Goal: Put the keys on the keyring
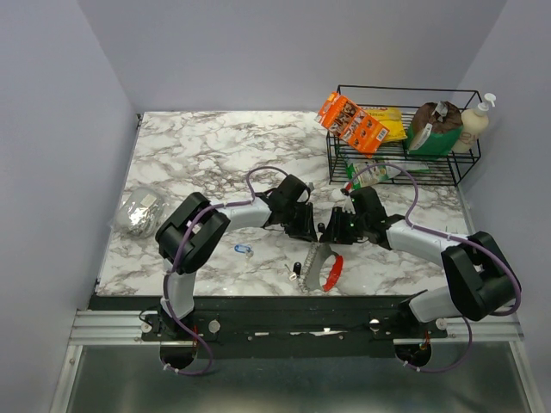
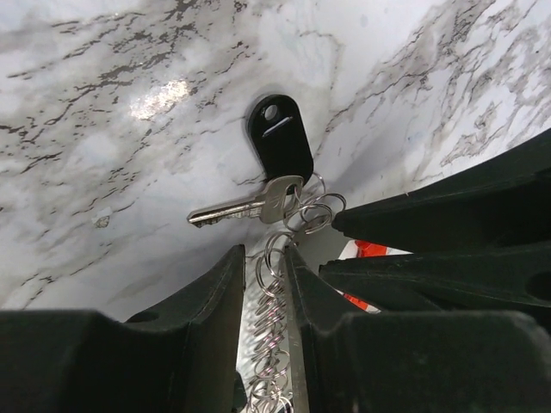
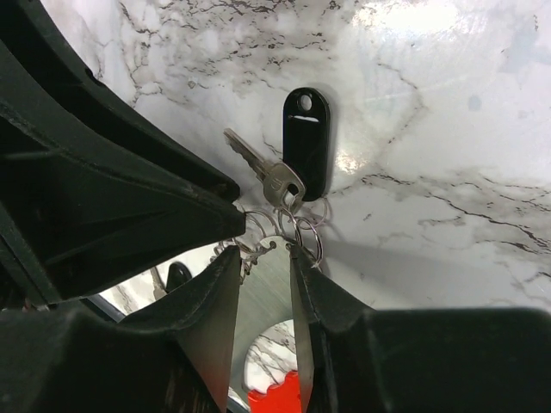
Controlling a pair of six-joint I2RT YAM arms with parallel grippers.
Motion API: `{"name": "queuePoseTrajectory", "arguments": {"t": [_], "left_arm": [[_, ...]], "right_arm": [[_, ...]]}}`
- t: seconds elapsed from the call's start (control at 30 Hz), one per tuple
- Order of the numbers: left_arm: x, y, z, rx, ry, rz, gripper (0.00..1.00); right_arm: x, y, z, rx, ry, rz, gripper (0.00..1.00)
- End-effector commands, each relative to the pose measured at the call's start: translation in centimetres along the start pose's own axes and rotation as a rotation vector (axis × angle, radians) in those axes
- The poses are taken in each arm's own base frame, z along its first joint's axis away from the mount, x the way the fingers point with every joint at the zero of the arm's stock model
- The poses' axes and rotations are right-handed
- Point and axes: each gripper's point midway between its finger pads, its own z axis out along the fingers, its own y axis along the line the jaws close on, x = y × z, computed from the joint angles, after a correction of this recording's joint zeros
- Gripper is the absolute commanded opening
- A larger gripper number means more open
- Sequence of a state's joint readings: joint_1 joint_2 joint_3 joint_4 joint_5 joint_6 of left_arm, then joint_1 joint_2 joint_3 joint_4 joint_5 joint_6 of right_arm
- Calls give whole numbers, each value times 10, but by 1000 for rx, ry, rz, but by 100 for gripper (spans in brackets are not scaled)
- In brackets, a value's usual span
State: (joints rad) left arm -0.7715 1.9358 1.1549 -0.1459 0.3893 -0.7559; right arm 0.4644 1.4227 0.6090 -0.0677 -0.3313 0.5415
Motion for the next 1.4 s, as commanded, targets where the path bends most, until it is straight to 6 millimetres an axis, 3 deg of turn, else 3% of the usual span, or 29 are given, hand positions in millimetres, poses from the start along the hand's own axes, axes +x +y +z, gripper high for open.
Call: {"name": "queuePoseTrajectory", "arguments": {"t": [0.0,0.57,0.97,1.2,1.37], "left_arm": [[3,-6,3,31,38,-22,34],[23,7,7,-3,93,-70,29],[19,18,20,-20,58,-98,25],[18,18,21,-10,46,-68,0],[8,9,10,10,-3,-2,0]], "right_arm": [[2,0,2,-13,-2,-5,37],[5,-1,1,-19,-3,1,37],[7,-1,0,-22,-3,-4,37],[4,2,-4,-30,-15,-9,37],[-5,11,-12,-48,-46,-24,37]]}}
